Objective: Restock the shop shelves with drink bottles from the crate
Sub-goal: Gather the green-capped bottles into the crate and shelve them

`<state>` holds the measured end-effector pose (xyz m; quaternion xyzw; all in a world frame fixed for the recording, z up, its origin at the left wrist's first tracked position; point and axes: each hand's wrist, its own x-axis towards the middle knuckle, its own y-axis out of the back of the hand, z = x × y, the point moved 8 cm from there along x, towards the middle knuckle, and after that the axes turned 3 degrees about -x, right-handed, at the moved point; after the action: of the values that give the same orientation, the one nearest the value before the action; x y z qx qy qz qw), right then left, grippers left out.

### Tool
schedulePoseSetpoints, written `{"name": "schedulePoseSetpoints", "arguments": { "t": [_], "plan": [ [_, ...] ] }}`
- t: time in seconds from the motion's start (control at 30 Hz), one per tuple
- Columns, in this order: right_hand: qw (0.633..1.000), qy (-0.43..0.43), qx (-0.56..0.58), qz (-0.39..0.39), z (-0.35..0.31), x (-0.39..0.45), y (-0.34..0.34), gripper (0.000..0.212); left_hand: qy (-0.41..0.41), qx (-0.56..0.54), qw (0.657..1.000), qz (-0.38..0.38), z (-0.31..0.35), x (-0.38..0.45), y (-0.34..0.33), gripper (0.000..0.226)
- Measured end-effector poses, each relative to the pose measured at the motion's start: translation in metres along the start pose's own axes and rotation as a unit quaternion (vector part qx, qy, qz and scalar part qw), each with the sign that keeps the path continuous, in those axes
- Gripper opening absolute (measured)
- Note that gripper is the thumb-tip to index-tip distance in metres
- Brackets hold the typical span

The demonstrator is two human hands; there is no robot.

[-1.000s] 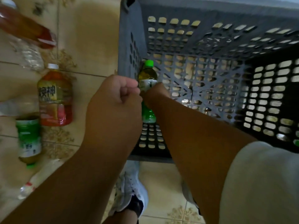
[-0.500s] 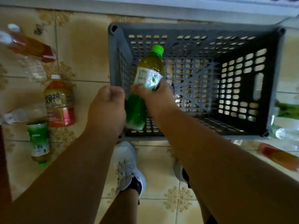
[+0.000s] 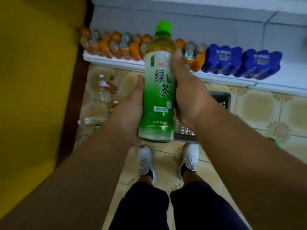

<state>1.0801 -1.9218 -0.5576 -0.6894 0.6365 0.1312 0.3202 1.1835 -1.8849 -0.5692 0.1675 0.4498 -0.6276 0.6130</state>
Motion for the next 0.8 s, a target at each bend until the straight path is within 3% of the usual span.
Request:
{"name": "schedulePoseSetpoints", "arguments": {
  "t": [0.13,0.23,0.3,0.43,0.57,0.67,0.73,0.8],
  "plan": [
    [0.996,0.073,0.014,-0.051,-0.086,-0.068,-0.029,0.054,-0.055,0.024,0.997,-0.052,0.058,-0.081,-0.035,0.062],
    [0.992,0.096,-0.07,-0.042,-0.123,-0.124,-0.045,0.075,-0.055,0.012,0.988,-0.141,0.074,-0.138,-0.058,0.065],
    [0.988,0.11,-0.11,-0.003,-0.137,-0.159,-0.051,0.083,-0.044,0.008,0.983,-0.177,0.076,-0.163,-0.068,0.06],
    [0.976,0.139,-0.135,0.102,-0.155,-0.222,-0.058,0.077,-0.04,0.044,0.973,-0.224,0.086,-0.21,-0.091,0.054],
    [0.972,0.175,-0.079,0.138,-0.172,-0.262,-0.074,0.07,-0.141,0.173,0.96,-0.172,0.108,-0.239,-0.098,0.055],
    [0.941,0.216,-0.062,0.254,-0.189,-0.296,-0.07,0.074,-0.27,0.322,0.897,-0.134,0.125,-0.275,-0.117,0.054],
    [0.927,0.246,0.003,0.283,-0.195,-0.317,-0.067,0.07,-0.292,0.349,0.88,-0.137,0.126,-0.292,-0.127,0.073],
    [0.931,0.27,0.075,0.234,-0.2,-0.338,-0.067,0.057,-0.258,0.307,0.895,-0.193,0.119,-0.305,-0.139,0.099]
  ]
}}
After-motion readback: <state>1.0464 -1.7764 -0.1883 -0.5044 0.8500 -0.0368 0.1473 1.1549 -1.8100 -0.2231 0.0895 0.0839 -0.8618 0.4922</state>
